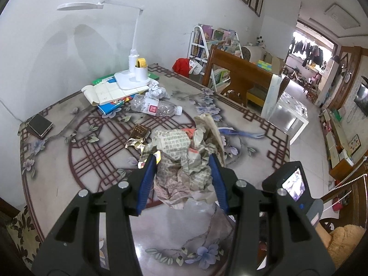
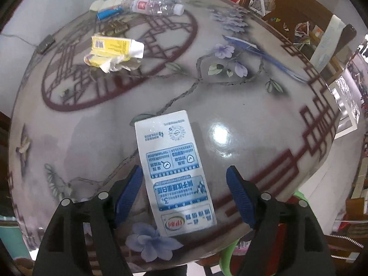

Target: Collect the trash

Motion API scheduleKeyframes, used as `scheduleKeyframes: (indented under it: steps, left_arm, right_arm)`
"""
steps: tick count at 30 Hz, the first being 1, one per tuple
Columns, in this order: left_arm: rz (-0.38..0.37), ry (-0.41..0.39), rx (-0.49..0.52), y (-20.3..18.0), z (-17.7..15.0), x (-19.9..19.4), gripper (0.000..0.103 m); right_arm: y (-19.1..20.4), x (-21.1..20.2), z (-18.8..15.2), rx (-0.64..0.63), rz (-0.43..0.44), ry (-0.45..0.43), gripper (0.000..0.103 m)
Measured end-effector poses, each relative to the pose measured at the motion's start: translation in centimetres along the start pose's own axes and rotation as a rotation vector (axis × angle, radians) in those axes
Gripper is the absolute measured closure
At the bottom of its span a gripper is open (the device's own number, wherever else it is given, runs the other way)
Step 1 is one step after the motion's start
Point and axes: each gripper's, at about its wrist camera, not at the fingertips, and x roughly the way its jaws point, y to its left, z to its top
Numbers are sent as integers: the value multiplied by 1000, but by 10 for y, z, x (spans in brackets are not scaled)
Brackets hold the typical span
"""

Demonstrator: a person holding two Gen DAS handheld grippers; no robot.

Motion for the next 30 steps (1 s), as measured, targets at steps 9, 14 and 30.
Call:
scheduleKeyframes:
  steps: [9, 14, 30]
  left_arm:
    - [14, 9, -27, 8, -1, 3, 57]
    - [11, 15, -34, 11, -1, 6, 57]
    - [-88, 35, 42, -33, -2, 10, 57]
  right_arm:
    - [0, 11, 1, 2, 17, 51, 51]
    - [-11, -11, 9, 85, 89, -5, 51]
    - [-43, -128, 14, 168, 120, -291, 51]
